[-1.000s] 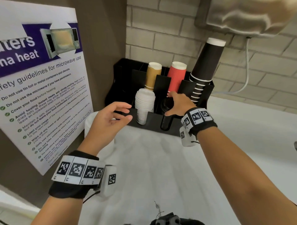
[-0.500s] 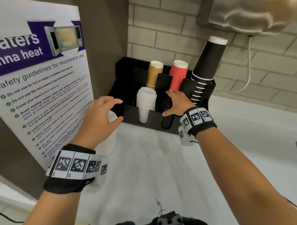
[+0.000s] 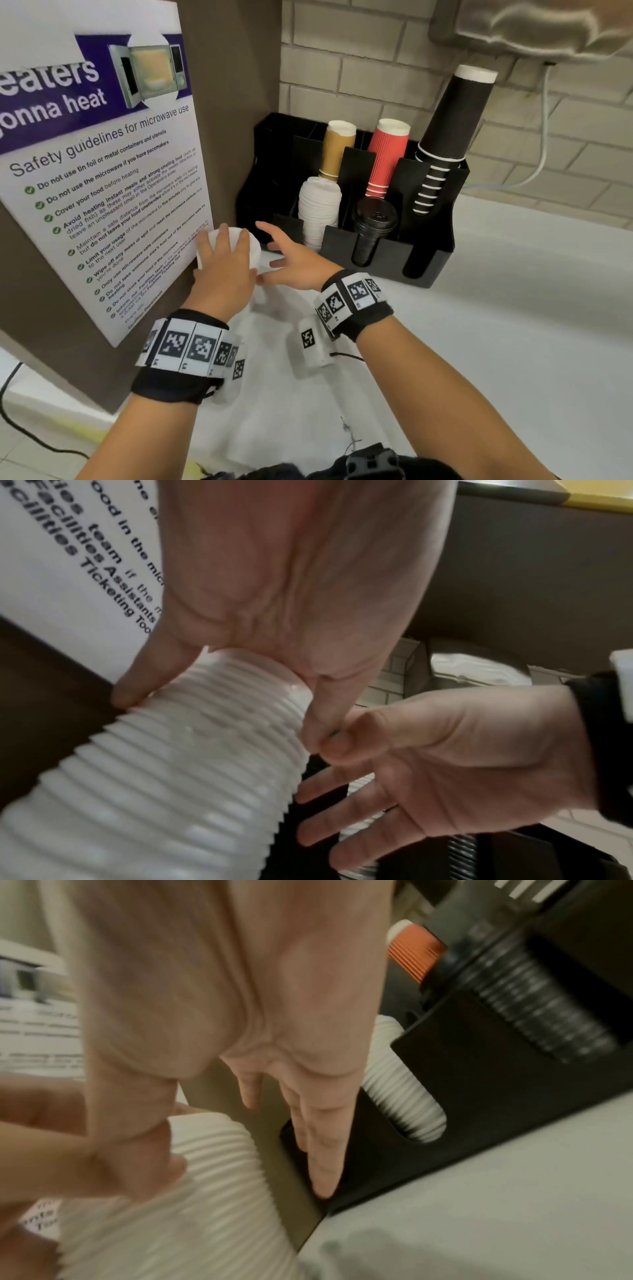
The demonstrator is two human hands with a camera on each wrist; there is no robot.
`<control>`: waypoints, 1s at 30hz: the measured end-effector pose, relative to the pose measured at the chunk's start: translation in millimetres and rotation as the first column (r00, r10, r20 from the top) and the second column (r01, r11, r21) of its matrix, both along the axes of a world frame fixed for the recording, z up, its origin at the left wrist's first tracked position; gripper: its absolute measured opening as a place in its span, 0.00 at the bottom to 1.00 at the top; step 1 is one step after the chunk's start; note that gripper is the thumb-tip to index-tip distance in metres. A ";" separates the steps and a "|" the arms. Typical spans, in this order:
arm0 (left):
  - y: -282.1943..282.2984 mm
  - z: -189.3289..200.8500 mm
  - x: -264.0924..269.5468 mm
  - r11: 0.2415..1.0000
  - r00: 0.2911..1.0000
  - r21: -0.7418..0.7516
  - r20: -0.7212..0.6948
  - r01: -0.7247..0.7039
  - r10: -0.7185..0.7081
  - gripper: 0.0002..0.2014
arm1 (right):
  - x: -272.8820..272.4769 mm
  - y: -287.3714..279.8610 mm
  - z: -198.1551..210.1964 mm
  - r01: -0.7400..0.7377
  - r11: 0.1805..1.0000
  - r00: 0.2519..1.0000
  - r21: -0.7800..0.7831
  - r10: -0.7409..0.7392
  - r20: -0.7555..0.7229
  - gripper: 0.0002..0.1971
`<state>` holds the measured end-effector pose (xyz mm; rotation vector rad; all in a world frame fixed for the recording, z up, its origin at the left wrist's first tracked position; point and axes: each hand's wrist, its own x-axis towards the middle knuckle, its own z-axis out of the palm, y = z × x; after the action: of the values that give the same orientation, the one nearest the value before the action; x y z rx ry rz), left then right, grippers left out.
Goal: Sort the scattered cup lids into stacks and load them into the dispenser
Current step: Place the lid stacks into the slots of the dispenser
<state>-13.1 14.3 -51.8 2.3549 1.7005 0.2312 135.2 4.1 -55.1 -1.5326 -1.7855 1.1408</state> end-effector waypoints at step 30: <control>-4.2 -10.3 62.1 0.957 0.563 -0.082 0.821 0.279 -0.094 0.26 | 118.8 -59.4 31.8 0.300 0.946 0.862 0.120 -0.323 0.391 0.53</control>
<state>49.1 10.1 -62.1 1.7759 0.9386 0.8973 254.0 -55.3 -23.3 -2.0498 -1.7072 0.6407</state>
